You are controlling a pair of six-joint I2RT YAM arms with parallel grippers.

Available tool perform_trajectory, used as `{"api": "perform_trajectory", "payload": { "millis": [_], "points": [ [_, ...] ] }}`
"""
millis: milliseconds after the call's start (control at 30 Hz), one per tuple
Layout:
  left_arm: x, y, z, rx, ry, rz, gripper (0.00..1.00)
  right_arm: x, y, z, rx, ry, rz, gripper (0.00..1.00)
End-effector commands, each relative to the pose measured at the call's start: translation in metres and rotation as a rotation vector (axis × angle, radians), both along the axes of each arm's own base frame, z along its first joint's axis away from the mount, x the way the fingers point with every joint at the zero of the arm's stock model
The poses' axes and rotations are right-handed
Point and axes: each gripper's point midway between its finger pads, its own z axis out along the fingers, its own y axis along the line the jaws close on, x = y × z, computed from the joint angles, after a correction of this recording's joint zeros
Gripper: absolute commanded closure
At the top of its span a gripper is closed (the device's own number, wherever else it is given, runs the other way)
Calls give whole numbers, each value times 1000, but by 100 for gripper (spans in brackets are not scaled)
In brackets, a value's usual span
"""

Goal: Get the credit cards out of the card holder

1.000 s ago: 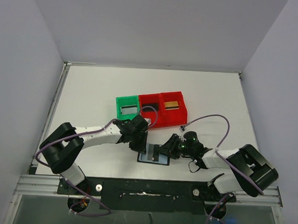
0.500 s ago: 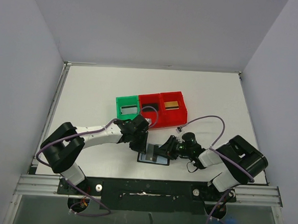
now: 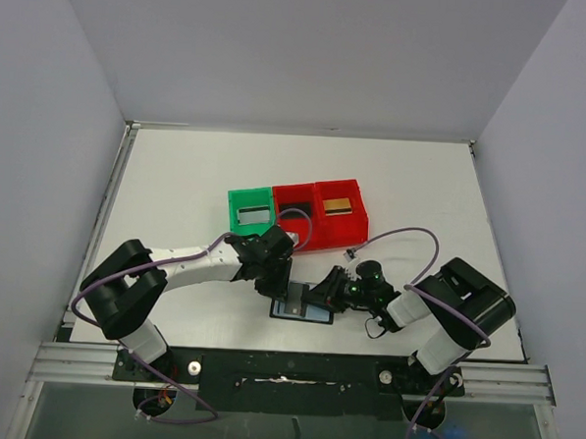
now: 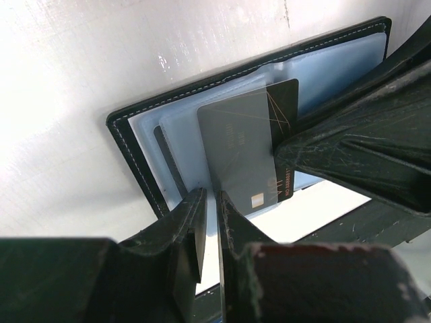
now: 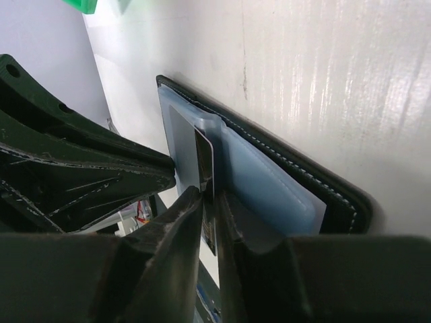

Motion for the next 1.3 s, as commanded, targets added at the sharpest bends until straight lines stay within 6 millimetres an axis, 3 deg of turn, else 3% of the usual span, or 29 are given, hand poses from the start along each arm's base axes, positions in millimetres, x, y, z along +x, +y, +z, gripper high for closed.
{"api": "perform_trajectory", "payload": {
  "millis": [0, 133, 300, 533, 700, 800, 867, 1000, 1267],
  "points": [
    [0, -2, -1, 22, -5, -13, 89, 0, 3, -2, -3, -17, 8, 86],
    [0, 0, 0, 26, -10, -6, 89, 0, -4, 1, 9, -26, -21, 95],
    [-1, 2, -1, 36, -11, -4, 89, -2, -14, 6, 7, -40, -28, 95],
    [5, -7, 17, 12, -46, -17, 88, 1, -19, 11, -32, -58, -36, 90],
    [17, -34, 49, -90, -108, -43, 81, 4, -19, 9, -52, -49, -48, 89],
    [17, -46, 57, -151, -113, -63, 79, 4, -19, 9, -48, -48, -47, 89],
    [14, -49, 52, -162, -93, -76, 79, 4, -18, 9, -46, -45, -47, 89],
    [4, -38, 25, -97, -31, -69, 82, 4, -18, 10, -41, -49, -47, 88],
    [-10, -23, -8, -34, 47, -39, 91, 5, -16, 14, -20, -52, -49, 83]
  ]
}}
